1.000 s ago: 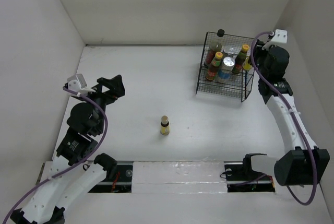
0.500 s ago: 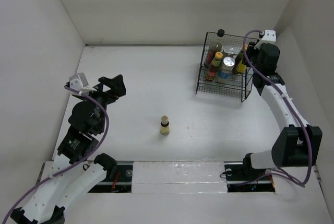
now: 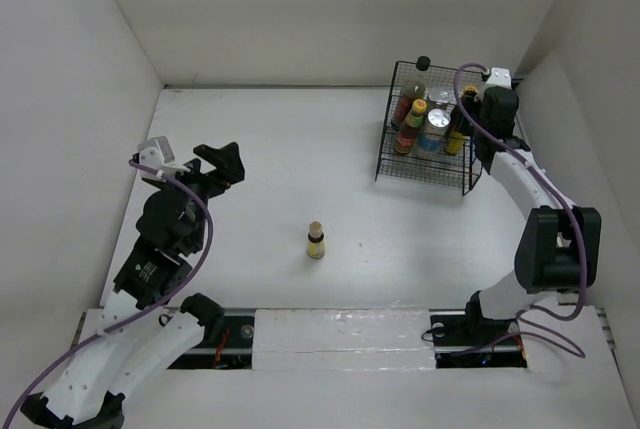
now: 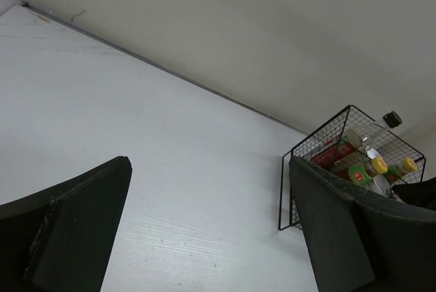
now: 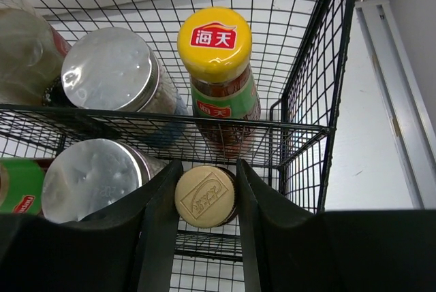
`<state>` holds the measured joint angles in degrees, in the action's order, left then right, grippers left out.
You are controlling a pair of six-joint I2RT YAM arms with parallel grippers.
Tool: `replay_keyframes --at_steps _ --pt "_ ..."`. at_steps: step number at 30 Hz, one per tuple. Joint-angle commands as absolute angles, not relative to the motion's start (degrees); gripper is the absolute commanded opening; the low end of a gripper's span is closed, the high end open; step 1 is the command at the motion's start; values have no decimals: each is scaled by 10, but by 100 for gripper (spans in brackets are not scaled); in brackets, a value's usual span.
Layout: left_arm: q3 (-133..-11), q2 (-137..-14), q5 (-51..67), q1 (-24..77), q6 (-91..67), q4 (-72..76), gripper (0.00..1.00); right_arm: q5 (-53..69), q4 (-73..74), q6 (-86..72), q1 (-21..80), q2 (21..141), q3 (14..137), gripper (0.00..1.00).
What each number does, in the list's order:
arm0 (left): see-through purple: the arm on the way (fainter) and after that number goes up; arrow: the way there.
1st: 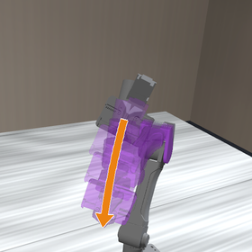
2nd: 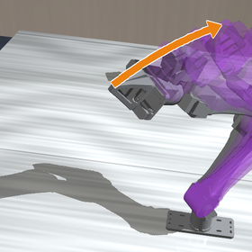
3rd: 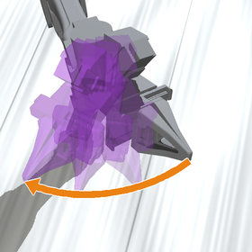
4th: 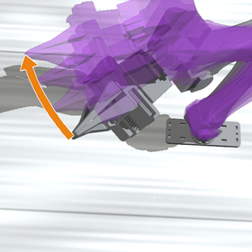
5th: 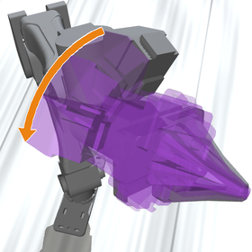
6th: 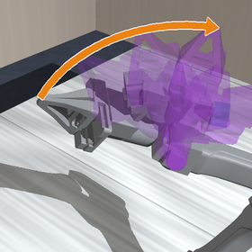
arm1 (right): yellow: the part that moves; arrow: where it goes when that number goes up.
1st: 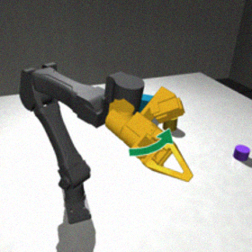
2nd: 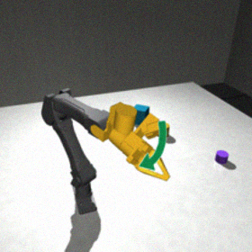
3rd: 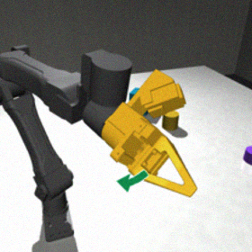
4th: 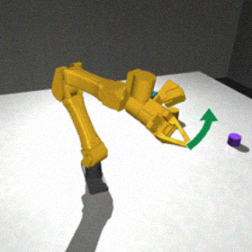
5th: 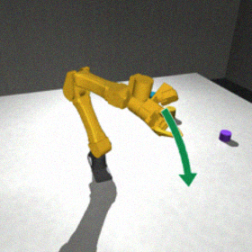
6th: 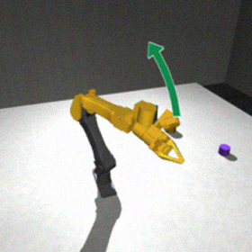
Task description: Organize the condiment bottles
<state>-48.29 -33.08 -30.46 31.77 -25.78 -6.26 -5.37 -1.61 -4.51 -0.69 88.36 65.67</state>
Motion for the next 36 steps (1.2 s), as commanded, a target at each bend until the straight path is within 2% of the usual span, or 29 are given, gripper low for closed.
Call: replay_keyframes --at_steps 1,5,8,9,16,23,26,27,29,30,32,33,34,36 --pt "-487 -334 -303 317 -250 -38 97 -52 -61 -54 -10 884 682 17" --pt "-487 -334 -298 317 -250 -38 97 -68 -61 -59 -4 889 670 21" --pt "-487 -339 -298 317 -250 -38 97 -74 -61 -59 1 889 664 32" --pt "-487 -339 -298 317 -250 -38 97 -79 -61 -59 1 883 664 39" --pt "-487 -333 -298 317 -250 -38 97 -85 -61 -59 6 839 657 58" --pt "-487 -328 -298 317 -250 -38 97 -85 -54 -59 39 737 635 59" --pt "-487 -328 -298 317 -250 -38 97 -52 -71 -43 101 694 621 49" --pt "-487 -328 -298 317 -250 -38 97 -30 -76 -43 119 688 611 28" --pt "-487 -328 -298 317 -250 -38 96 45 -95 -31 185 688 599 6" --pt "-487 -328 -298 317 -250 -38 96 70 -95 -21 210 688 593 1" --pt "-487 -322 -298 317 -250 -38 94 117 -102 5 261 705 587 0" --pt "-487 -322 -298 317 -250 -38 91 144 -102 14 315 705 581 5" --pt "-487 -322 -298 317 -245 -38 90 151 -102 23 342 711 574 29" --pt "-487 -322 -298 317 -245 -38 89 156 -78 58 388 711 566 55"
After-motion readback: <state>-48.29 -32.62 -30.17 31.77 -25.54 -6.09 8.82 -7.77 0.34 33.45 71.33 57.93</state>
